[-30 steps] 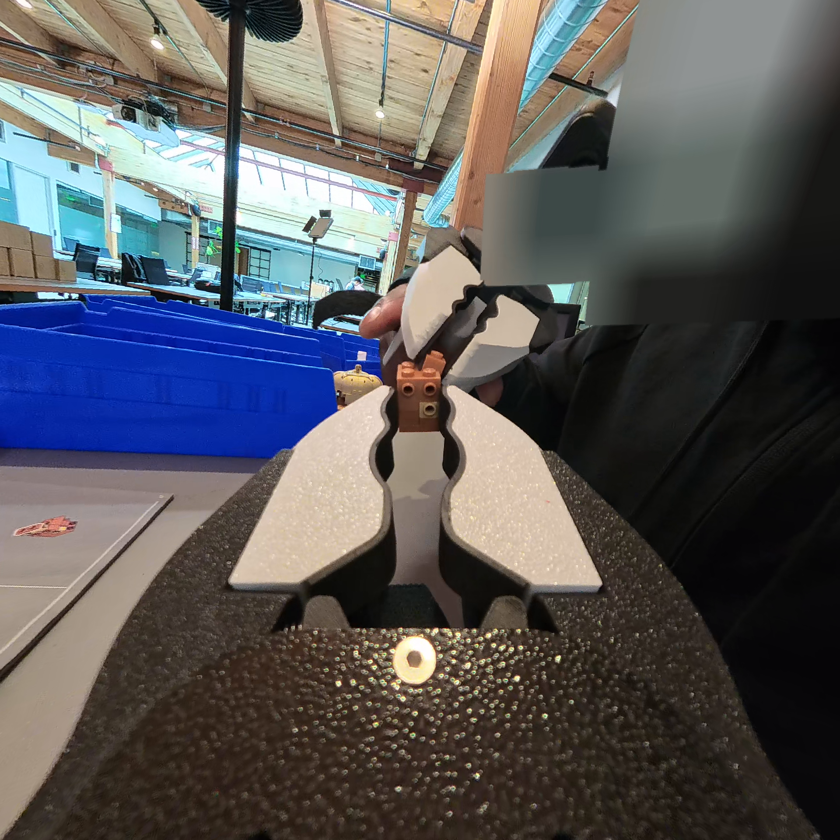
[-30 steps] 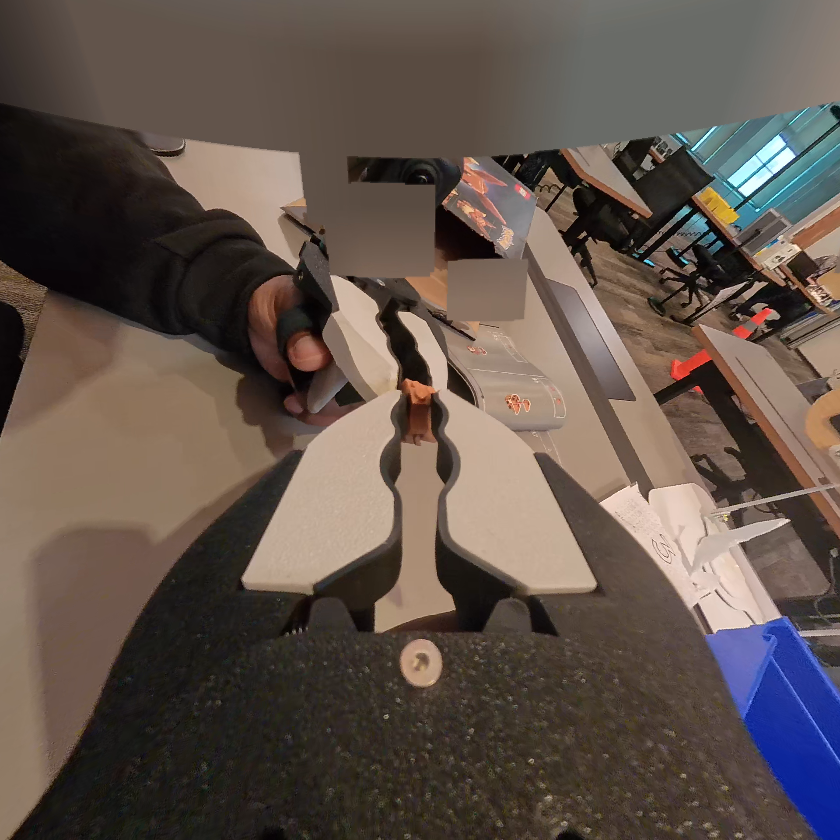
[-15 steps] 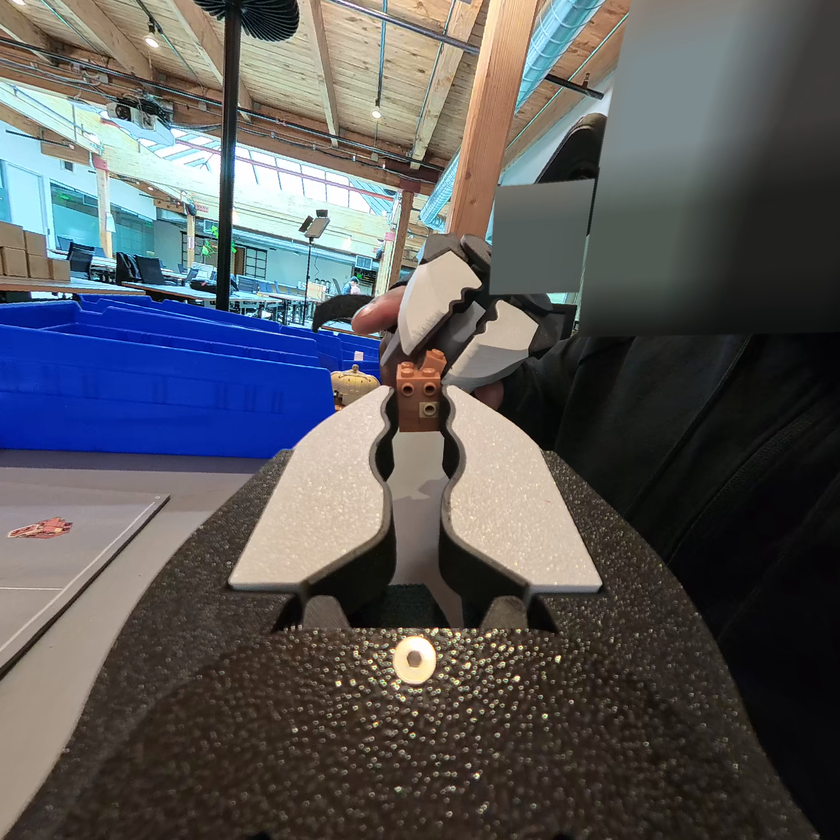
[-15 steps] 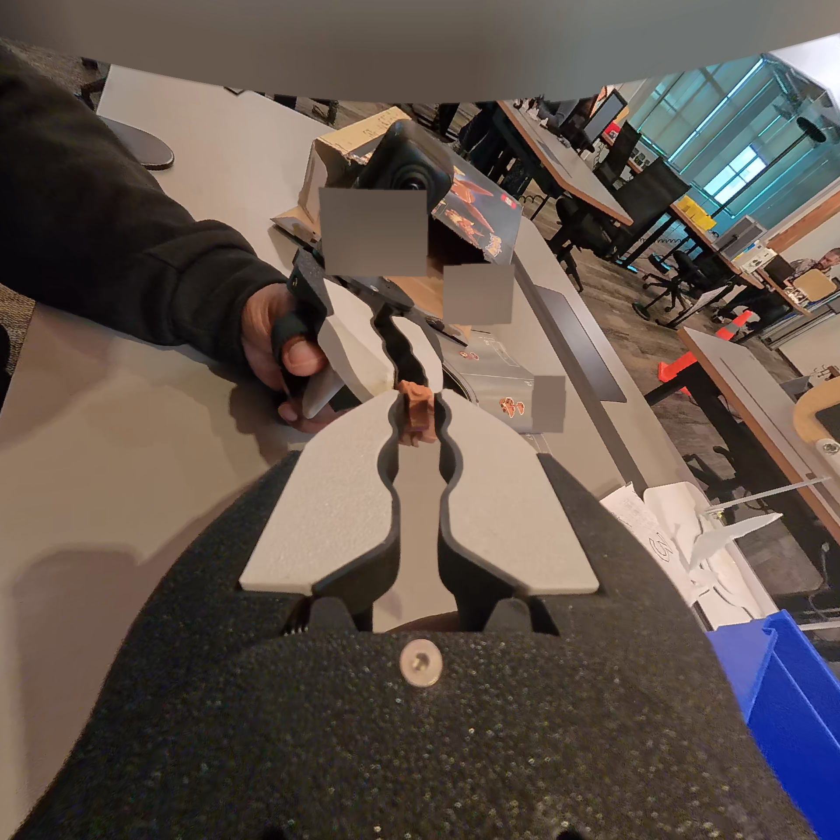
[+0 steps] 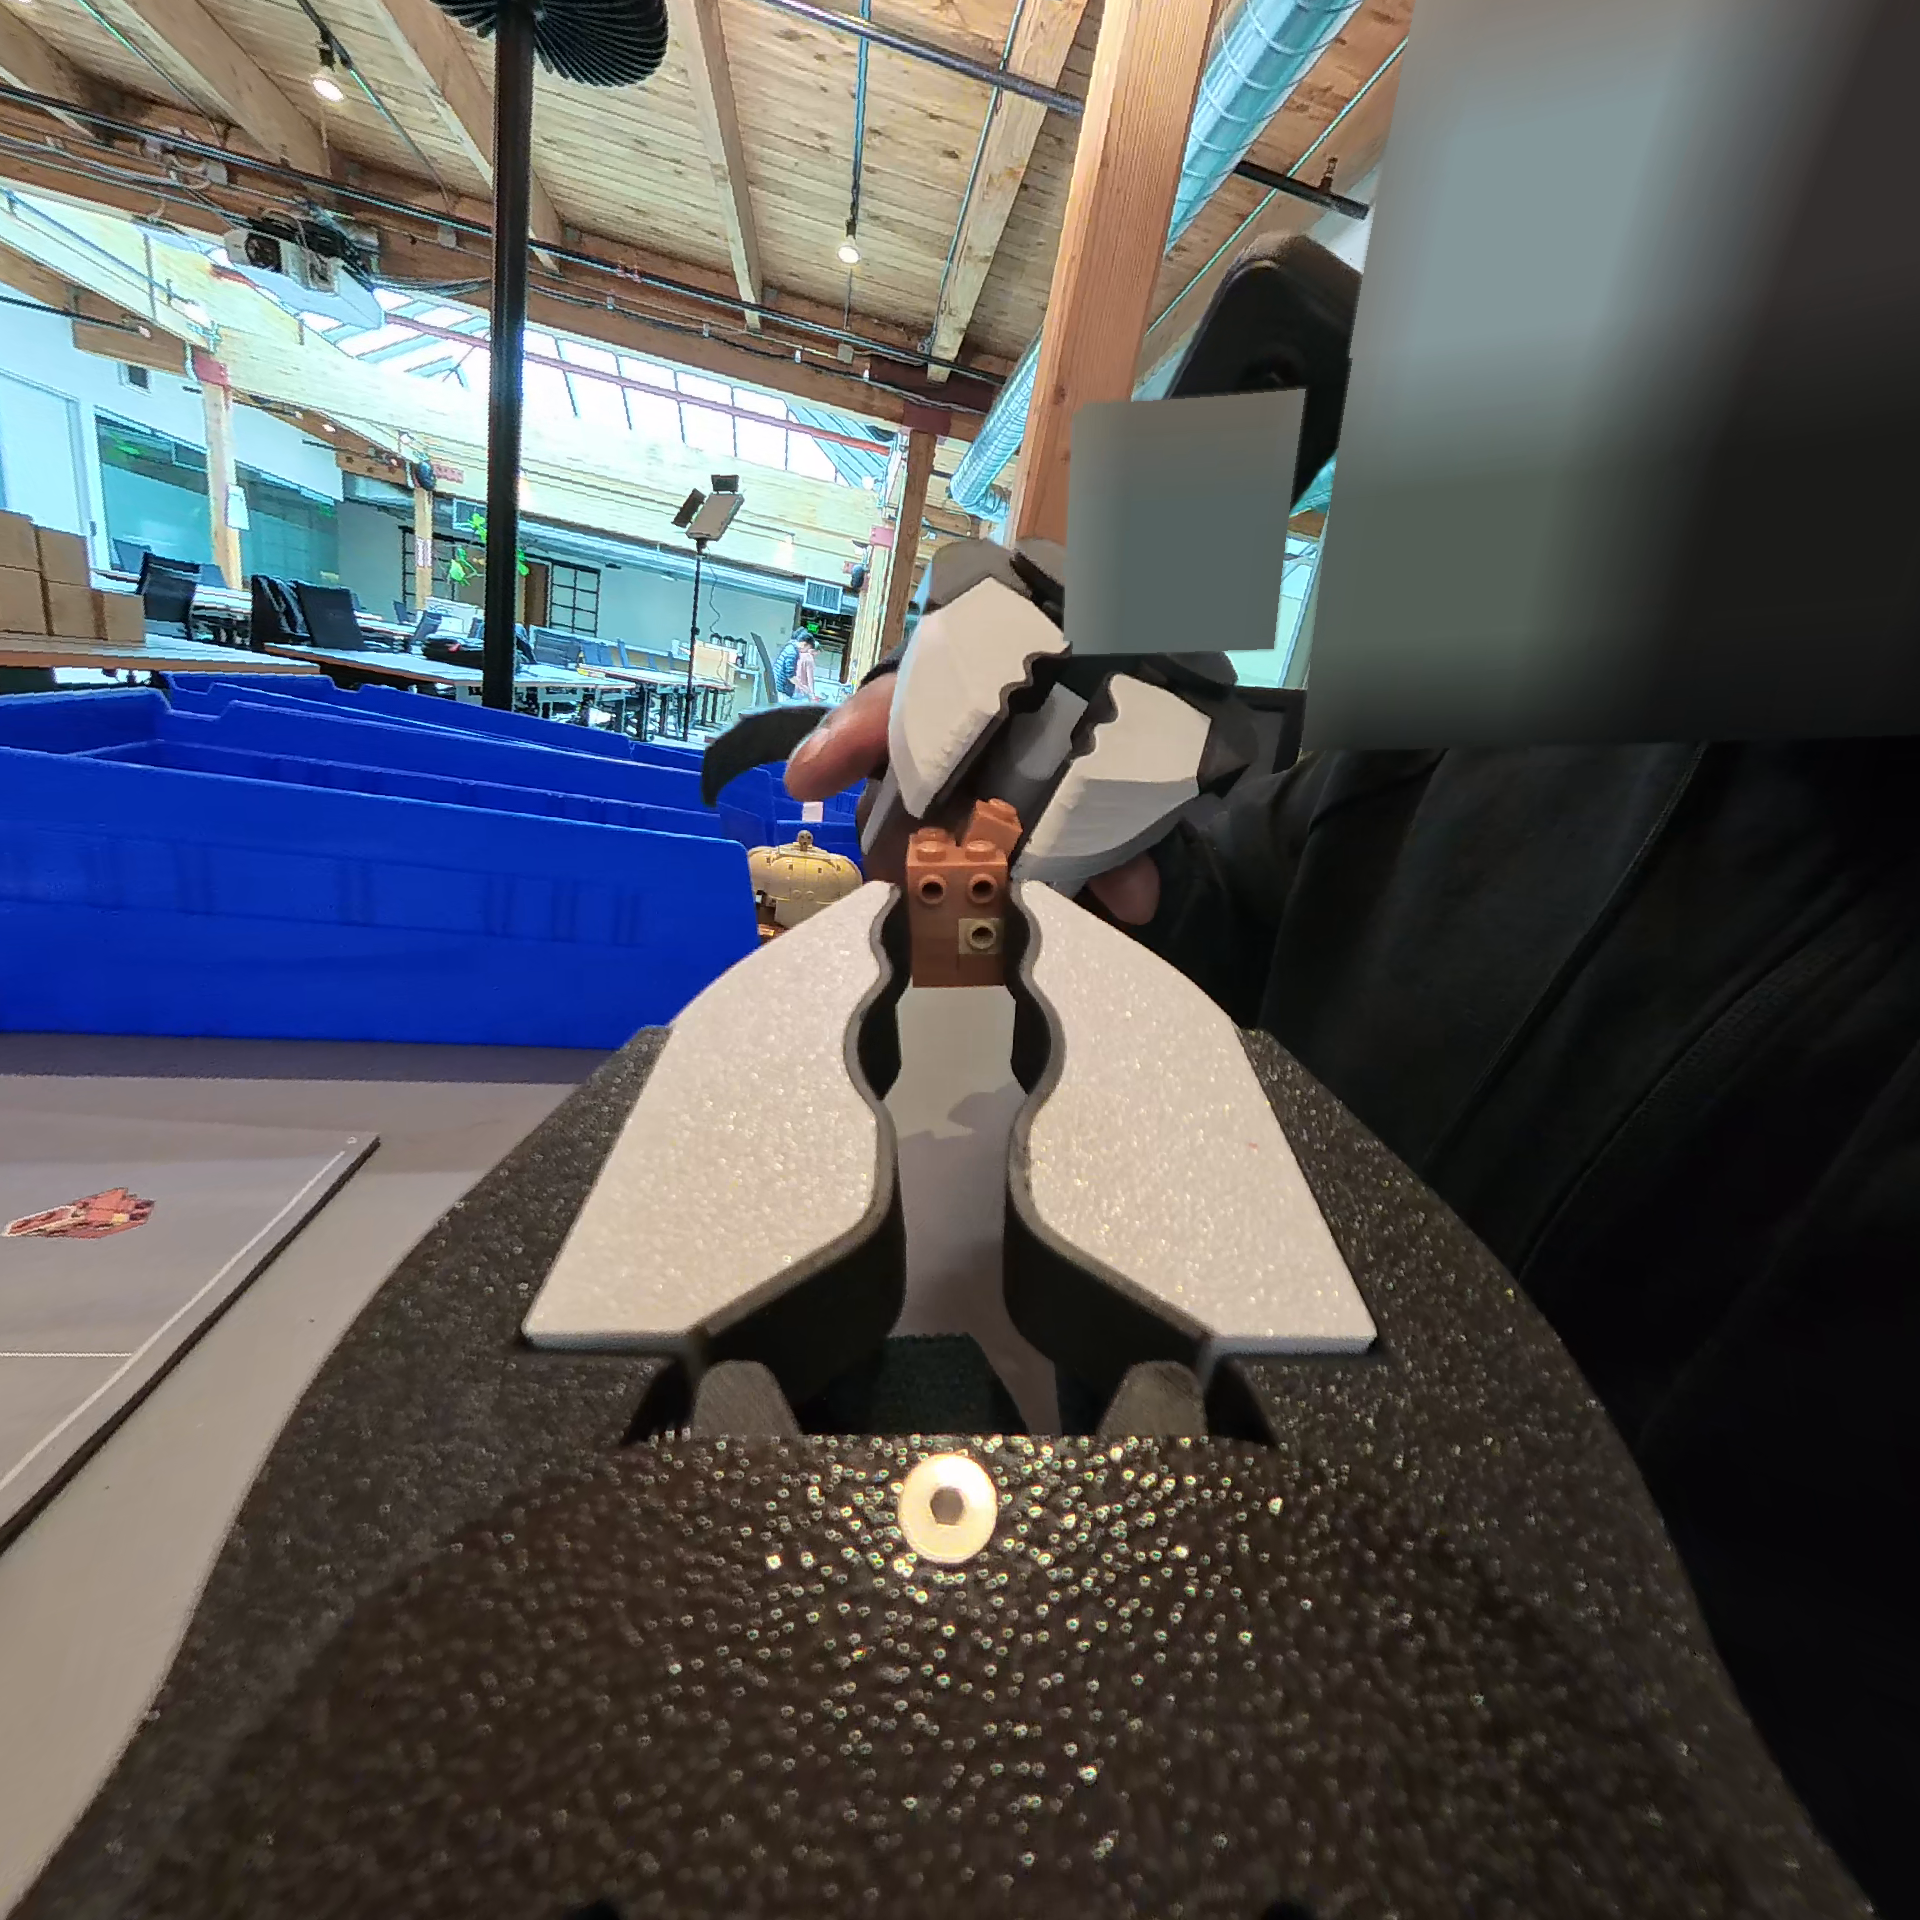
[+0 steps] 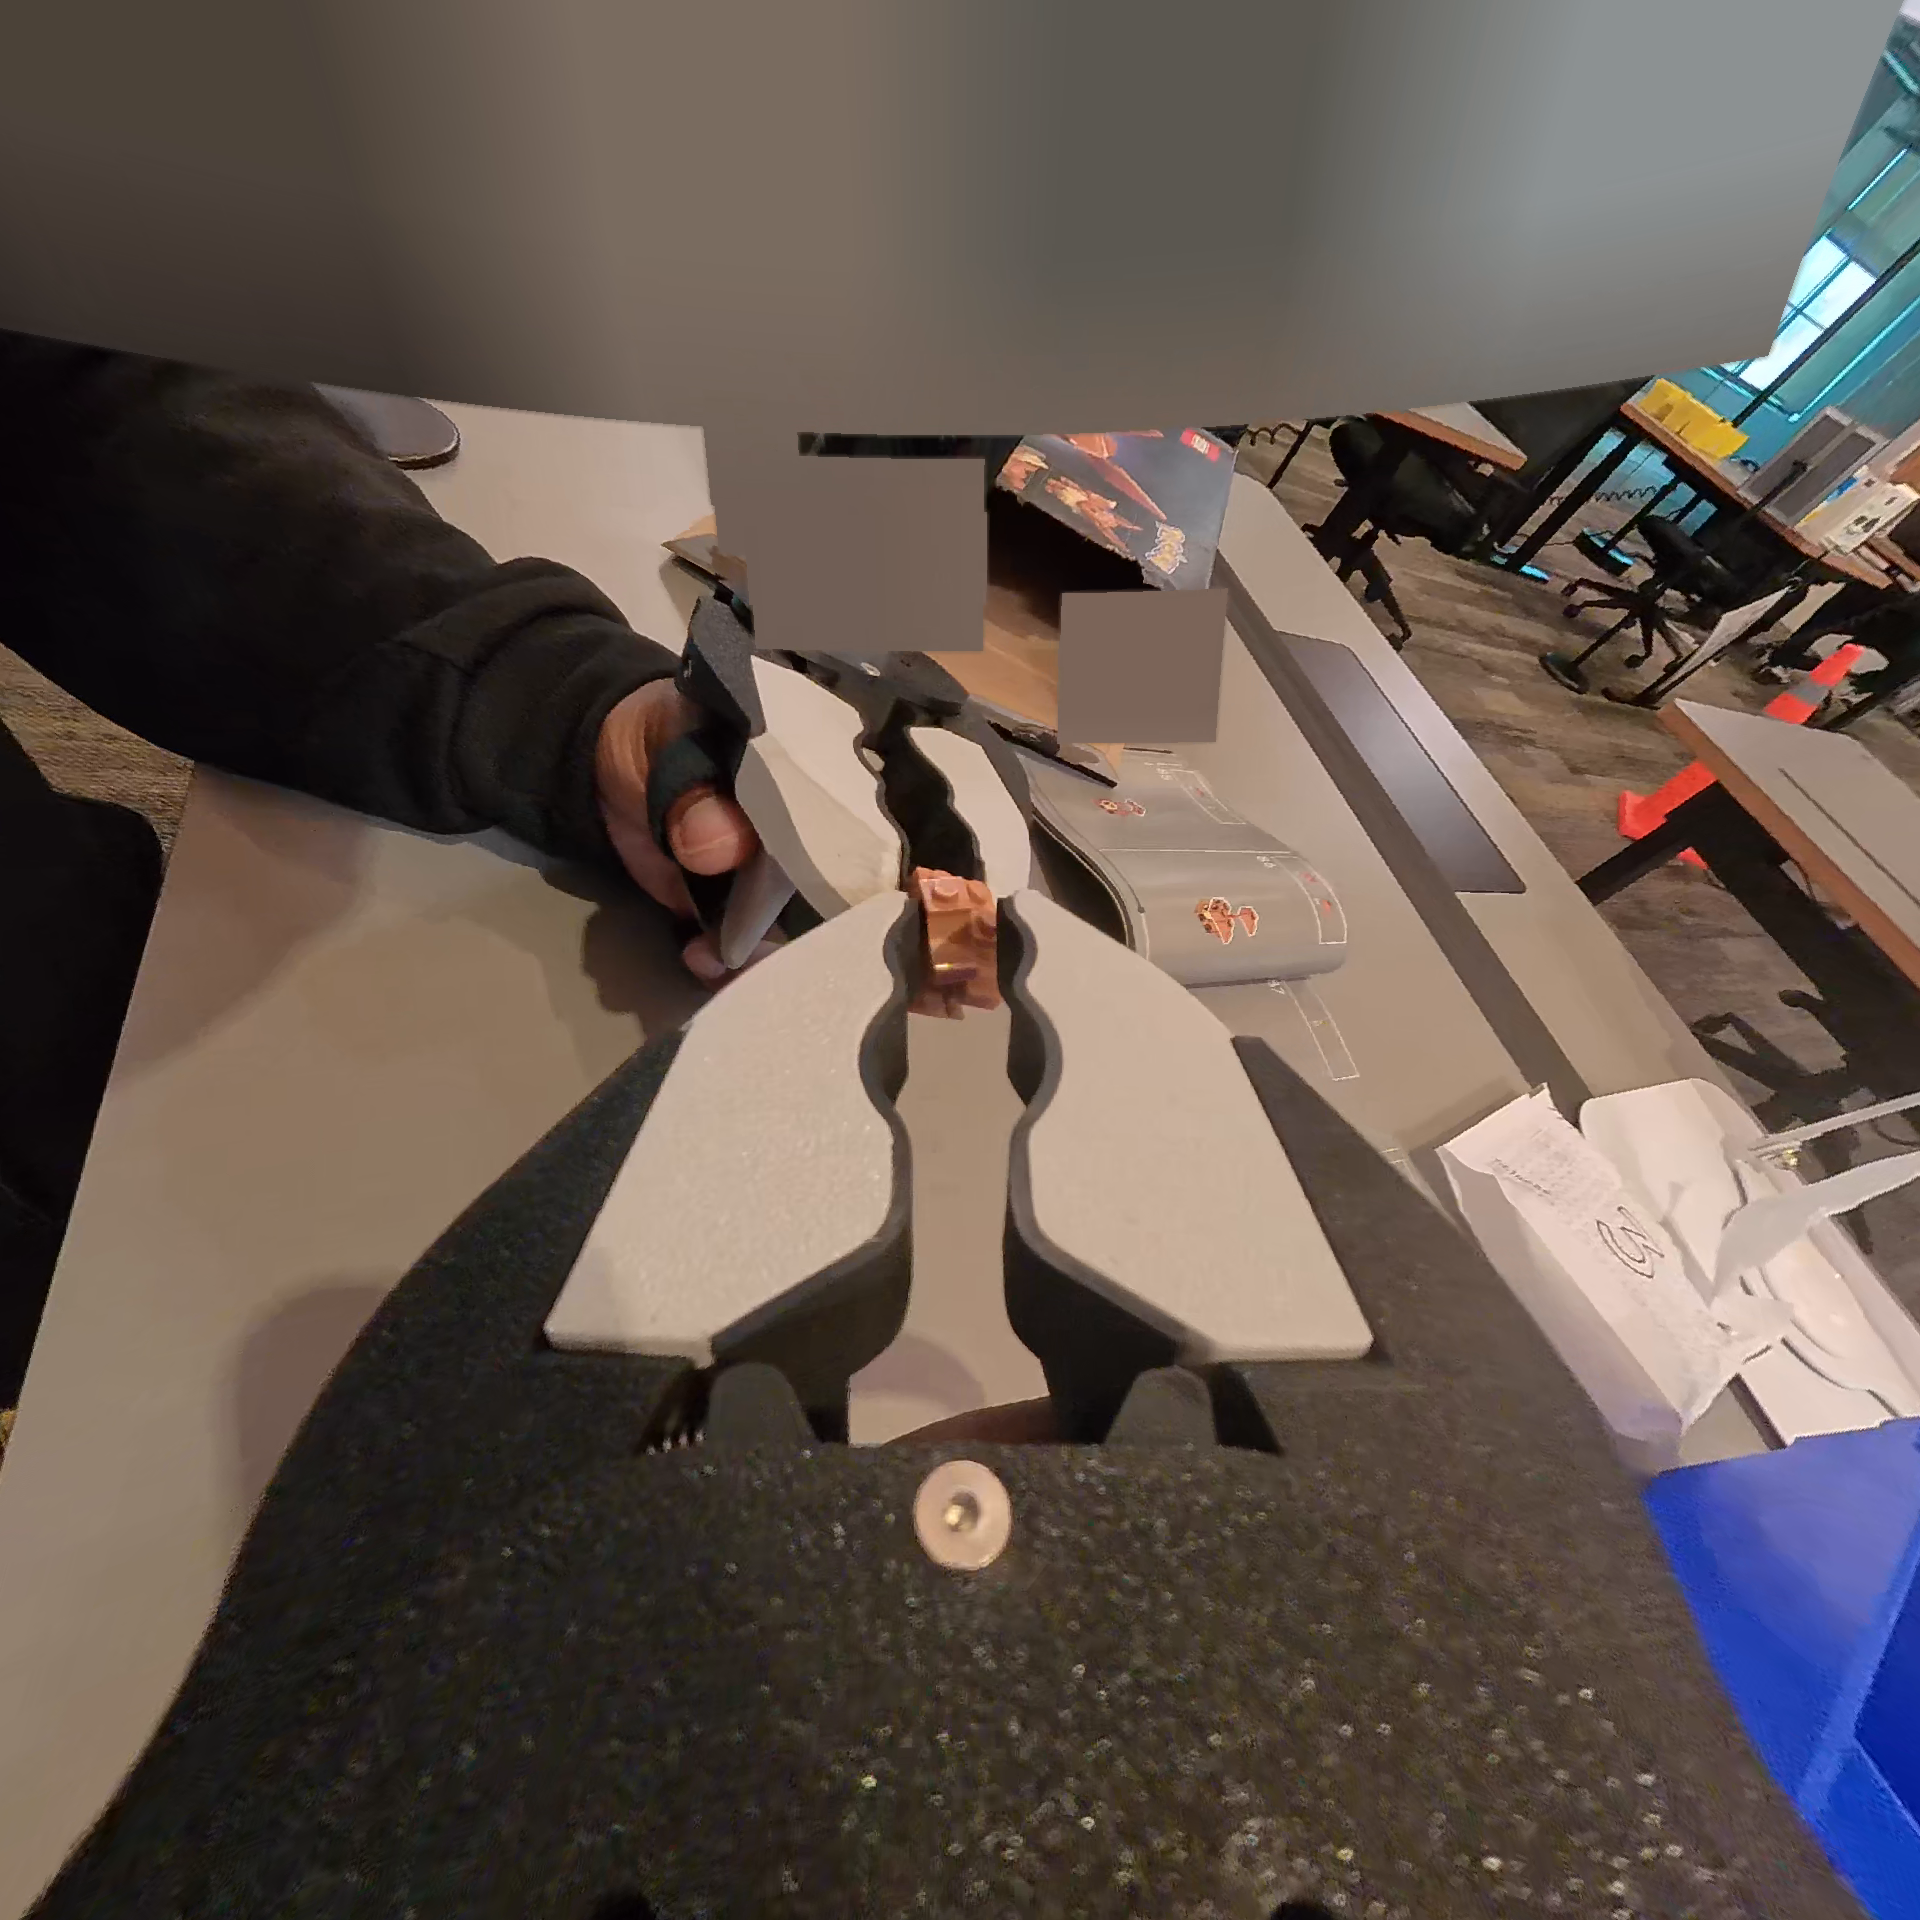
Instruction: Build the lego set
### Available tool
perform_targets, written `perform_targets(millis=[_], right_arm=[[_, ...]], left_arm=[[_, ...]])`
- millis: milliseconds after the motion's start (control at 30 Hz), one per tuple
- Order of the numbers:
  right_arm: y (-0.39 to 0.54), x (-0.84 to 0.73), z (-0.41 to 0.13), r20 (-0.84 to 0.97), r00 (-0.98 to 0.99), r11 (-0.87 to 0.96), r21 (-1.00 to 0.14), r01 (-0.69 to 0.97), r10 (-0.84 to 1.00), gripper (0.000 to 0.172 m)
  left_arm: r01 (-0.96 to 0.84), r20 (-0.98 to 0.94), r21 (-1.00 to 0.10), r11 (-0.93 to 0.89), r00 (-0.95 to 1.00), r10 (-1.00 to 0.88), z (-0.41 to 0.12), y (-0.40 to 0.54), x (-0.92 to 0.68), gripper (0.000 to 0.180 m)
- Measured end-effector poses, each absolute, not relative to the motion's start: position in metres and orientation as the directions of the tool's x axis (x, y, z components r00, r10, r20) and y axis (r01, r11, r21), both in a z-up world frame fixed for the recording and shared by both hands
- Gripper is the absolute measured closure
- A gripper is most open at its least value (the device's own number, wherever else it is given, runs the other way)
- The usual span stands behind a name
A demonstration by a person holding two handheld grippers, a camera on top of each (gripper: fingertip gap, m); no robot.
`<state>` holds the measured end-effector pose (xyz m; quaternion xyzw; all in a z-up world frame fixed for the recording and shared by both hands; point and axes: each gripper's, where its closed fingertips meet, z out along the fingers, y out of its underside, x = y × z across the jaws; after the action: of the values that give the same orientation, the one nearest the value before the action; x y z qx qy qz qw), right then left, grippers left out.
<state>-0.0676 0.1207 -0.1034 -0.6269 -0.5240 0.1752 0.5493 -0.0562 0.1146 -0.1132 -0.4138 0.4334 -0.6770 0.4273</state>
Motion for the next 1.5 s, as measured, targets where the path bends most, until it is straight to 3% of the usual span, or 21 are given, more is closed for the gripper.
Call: perform_targets(millis=[500, 967, 1500], right_arm=[[0.1195, -0.0652, -0.1060, 0.159, 0.403, -0.013, -0.919, 0.393, 0.901, 0.154], [0.1180, -0.0637, -0.1102, -0.006, 0.381, -0.177, -0.892, 0.416, 0.925, 0.151], [0.1164, -0.0674, -0.1087, -0.003, 0.350, -0.169, -0.879, 0.446, 0.937, 0.146]], left_arm=[[0.219, 0.176, -0.944, -0.247, -0.299, -0.938, -0.1132, 0.1122, -0.0561, 0.164], [0.202, 0.161, -0.952, -0.228, -0.304, -0.939, -0.1150, 0.1092, -0.0546, 0.164], [0.210, 0.167, -0.948, -0.240, -0.314, -0.935, -0.1136, 0.1092, -0.0560, 0.164]])
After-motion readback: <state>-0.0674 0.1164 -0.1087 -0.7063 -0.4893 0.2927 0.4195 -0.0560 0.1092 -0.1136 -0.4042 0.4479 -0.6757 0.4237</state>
